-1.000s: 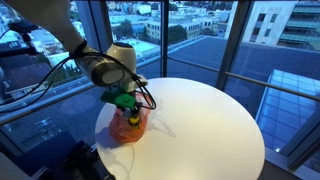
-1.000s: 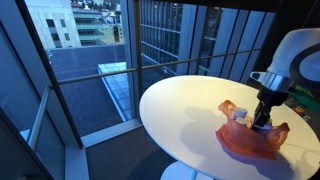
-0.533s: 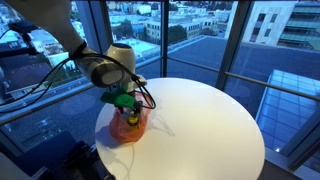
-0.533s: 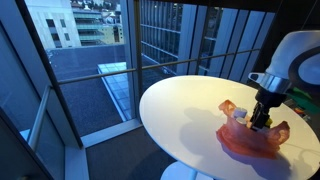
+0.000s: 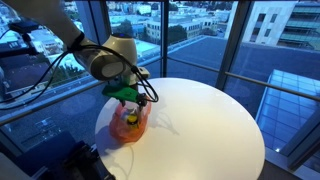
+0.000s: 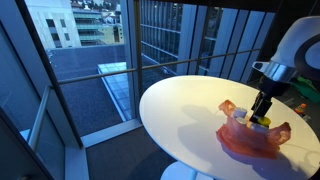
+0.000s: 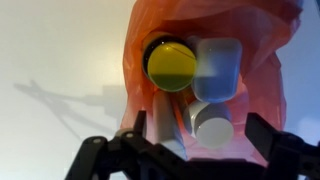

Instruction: Pick up the blue object on the table and place it in the plastic bag

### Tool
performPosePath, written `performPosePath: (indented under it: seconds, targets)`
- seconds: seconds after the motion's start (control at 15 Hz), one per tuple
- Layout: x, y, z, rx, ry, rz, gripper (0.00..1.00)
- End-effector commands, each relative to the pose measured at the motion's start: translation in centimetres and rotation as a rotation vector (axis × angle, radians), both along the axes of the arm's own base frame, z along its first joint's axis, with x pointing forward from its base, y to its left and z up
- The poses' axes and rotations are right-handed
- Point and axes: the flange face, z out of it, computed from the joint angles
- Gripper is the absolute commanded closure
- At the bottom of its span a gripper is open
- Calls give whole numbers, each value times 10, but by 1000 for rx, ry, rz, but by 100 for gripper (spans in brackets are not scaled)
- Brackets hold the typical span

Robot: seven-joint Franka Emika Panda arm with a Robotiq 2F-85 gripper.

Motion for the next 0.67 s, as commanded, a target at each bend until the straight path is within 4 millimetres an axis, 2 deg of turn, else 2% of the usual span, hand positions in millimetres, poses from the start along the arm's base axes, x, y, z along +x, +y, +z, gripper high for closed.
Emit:
performPosePath:
  seconds: [0.0,0.27,0.47,0.6]
  targets:
    - [2,-18,38,2,3,-43,0]
    - [2,-31,85,22,3,-91,0]
    - [2,-34,120,44,1,-108,0]
    - [3,-36,138,51,4,-112,0]
